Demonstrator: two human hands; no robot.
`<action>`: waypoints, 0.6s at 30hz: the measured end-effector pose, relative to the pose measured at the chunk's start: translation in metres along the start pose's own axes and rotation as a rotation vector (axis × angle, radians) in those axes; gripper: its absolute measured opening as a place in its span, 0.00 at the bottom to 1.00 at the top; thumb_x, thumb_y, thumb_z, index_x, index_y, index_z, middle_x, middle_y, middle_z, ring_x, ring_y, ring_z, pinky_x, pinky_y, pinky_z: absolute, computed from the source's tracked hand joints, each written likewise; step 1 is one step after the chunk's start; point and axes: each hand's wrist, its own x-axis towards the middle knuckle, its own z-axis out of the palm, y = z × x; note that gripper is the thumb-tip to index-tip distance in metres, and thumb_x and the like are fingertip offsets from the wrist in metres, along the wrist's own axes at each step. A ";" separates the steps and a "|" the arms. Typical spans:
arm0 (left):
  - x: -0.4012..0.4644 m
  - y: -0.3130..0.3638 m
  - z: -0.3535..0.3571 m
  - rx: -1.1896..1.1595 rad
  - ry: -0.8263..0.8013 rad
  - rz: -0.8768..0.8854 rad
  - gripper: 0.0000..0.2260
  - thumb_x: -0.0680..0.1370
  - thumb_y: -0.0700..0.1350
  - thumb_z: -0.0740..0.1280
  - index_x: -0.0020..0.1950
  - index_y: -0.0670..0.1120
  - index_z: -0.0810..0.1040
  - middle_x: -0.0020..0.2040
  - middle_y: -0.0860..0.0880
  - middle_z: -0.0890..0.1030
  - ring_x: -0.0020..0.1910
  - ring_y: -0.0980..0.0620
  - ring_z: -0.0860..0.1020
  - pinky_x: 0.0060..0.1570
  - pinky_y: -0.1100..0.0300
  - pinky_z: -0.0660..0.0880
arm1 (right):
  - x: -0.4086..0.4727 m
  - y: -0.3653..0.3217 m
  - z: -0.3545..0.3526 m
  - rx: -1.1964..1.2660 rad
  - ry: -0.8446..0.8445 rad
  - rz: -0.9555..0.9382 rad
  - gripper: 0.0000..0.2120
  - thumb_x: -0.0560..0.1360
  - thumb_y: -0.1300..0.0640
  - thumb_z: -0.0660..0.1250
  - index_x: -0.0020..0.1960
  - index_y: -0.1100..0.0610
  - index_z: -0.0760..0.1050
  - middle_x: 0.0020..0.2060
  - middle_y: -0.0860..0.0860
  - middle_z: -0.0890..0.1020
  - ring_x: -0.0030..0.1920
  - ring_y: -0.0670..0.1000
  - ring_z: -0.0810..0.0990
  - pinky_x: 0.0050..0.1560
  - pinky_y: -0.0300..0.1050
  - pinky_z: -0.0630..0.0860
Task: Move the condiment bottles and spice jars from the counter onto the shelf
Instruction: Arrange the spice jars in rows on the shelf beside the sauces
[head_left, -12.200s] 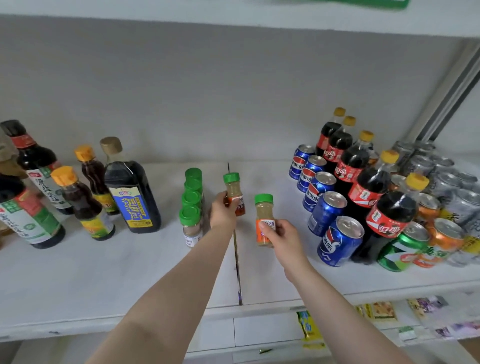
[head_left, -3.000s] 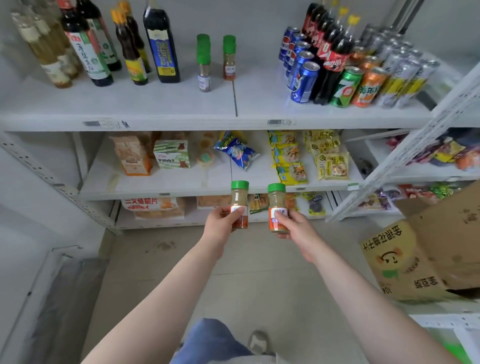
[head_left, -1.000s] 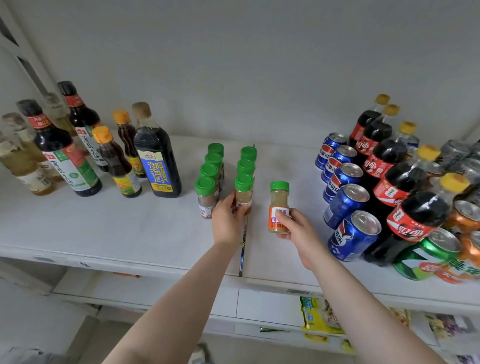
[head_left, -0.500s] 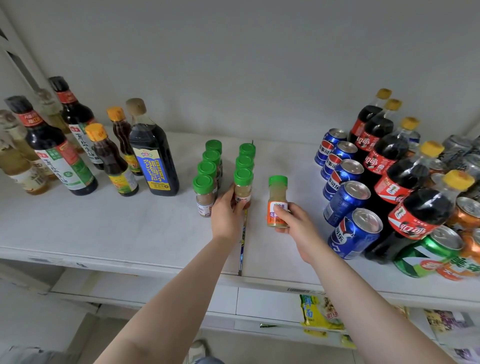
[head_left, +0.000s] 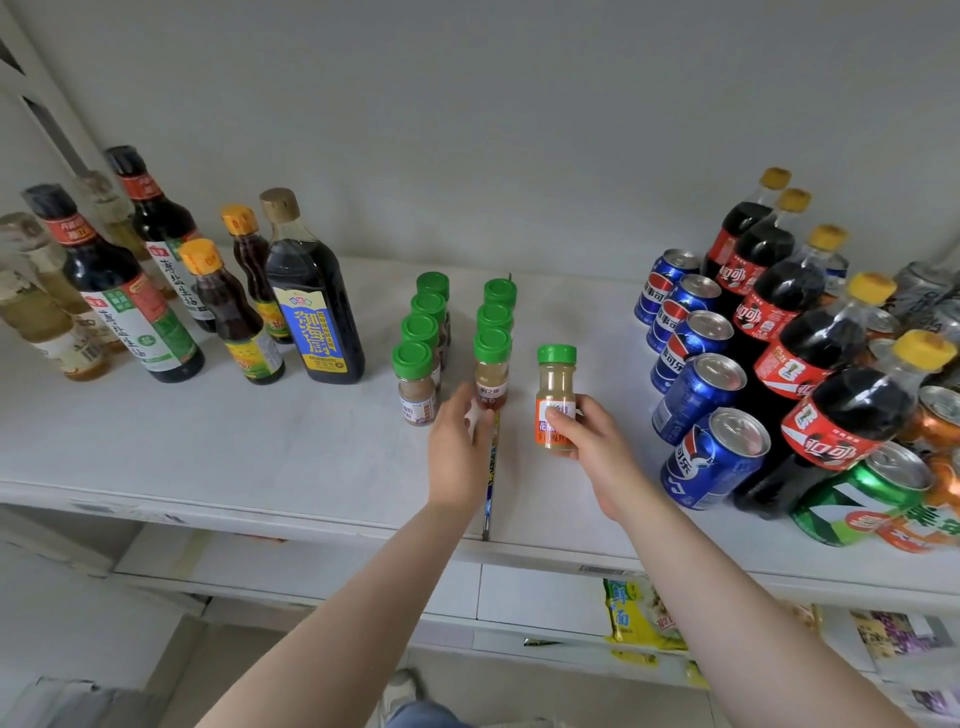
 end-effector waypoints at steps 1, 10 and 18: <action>-0.009 0.007 -0.003 -0.013 0.022 -0.010 0.18 0.80 0.43 0.63 0.70 0.44 0.70 0.65 0.48 0.76 0.62 0.52 0.74 0.62 0.57 0.72 | -0.001 0.001 0.000 0.008 -0.001 -0.017 0.11 0.76 0.62 0.66 0.58 0.58 0.73 0.47 0.53 0.81 0.46 0.49 0.79 0.47 0.40 0.77; -0.004 0.074 -0.053 0.151 0.086 0.331 0.15 0.78 0.44 0.66 0.65 0.48 0.75 0.60 0.54 0.77 0.60 0.54 0.74 0.58 0.61 0.71 | 0.003 0.009 0.031 -0.052 -0.023 -0.118 0.19 0.66 0.72 0.74 0.53 0.60 0.74 0.45 0.56 0.82 0.45 0.53 0.79 0.50 0.49 0.80; 0.047 0.085 -0.071 0.615 -0.118 0.428 0.24 0.77 0.49 0.68 0.71 0.44 0.71 0.72 0.47 0.71 0.75 0.42 0.63 0.73 0.52 0.58 | 0.024 0.024 0.065 -0.166 0.111 -0.163 0.26 0.62 0.69 0.77 0.50 0.50 0.70 0.44 0.47 0.80 0.43 0.47 0.79 0.46 0.50 0.80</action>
